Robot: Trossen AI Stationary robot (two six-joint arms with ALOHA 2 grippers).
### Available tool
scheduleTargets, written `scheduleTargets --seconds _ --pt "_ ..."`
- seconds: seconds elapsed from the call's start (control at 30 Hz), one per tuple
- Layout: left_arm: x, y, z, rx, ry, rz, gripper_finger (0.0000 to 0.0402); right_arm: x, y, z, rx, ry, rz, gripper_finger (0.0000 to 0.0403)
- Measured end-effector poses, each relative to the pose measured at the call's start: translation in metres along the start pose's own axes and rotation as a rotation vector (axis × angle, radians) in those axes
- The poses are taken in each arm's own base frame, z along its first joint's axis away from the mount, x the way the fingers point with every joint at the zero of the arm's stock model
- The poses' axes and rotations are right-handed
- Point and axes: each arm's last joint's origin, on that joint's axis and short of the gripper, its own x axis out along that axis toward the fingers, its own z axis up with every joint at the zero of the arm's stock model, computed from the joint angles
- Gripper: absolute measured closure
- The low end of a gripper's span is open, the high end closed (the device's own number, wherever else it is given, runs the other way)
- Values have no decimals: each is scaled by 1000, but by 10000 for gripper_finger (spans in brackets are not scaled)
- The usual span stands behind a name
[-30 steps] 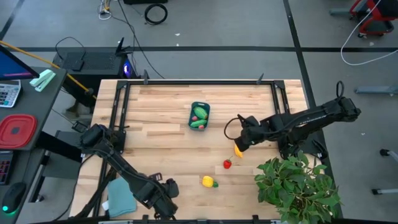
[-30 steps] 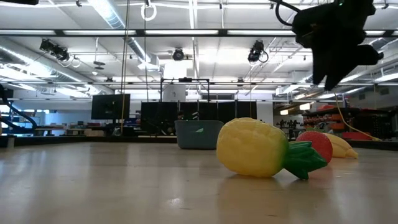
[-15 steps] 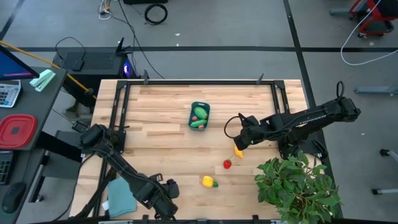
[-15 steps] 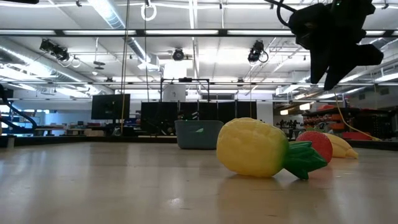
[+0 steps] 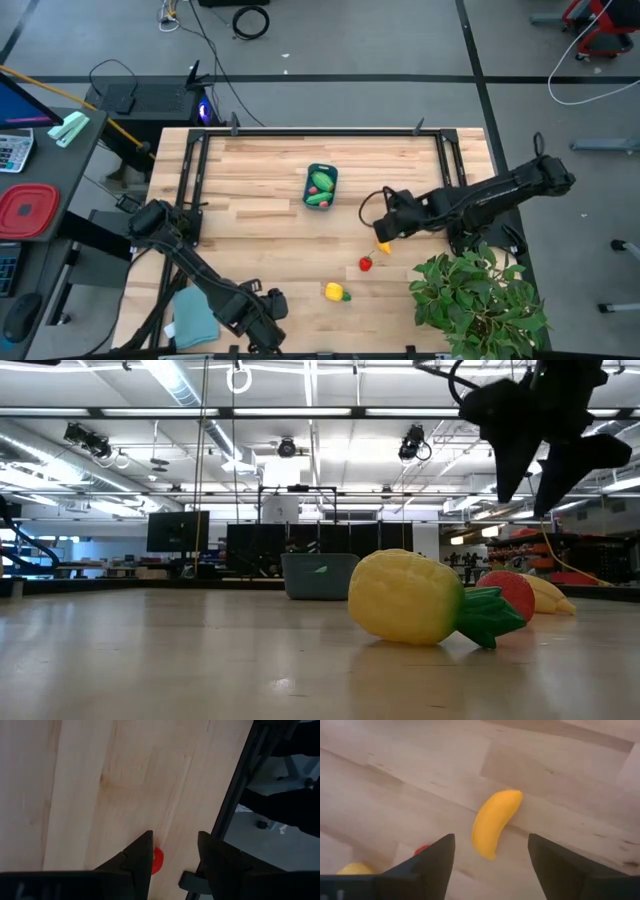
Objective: Pick and placing Produce into tupperware
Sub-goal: Put the yellow banana into the blue bin
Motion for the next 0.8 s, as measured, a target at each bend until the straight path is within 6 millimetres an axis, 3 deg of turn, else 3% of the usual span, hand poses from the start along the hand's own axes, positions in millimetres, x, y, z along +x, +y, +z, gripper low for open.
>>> scheduleTargets --seconds 0.4,0.8 --pt "0 -2 -3 46 -22 13 239 55 21 -23 -45 45 -164 158" --pt "0 -2 -4 49 -22 13 239 76 30 -20 5 98 -140 160"
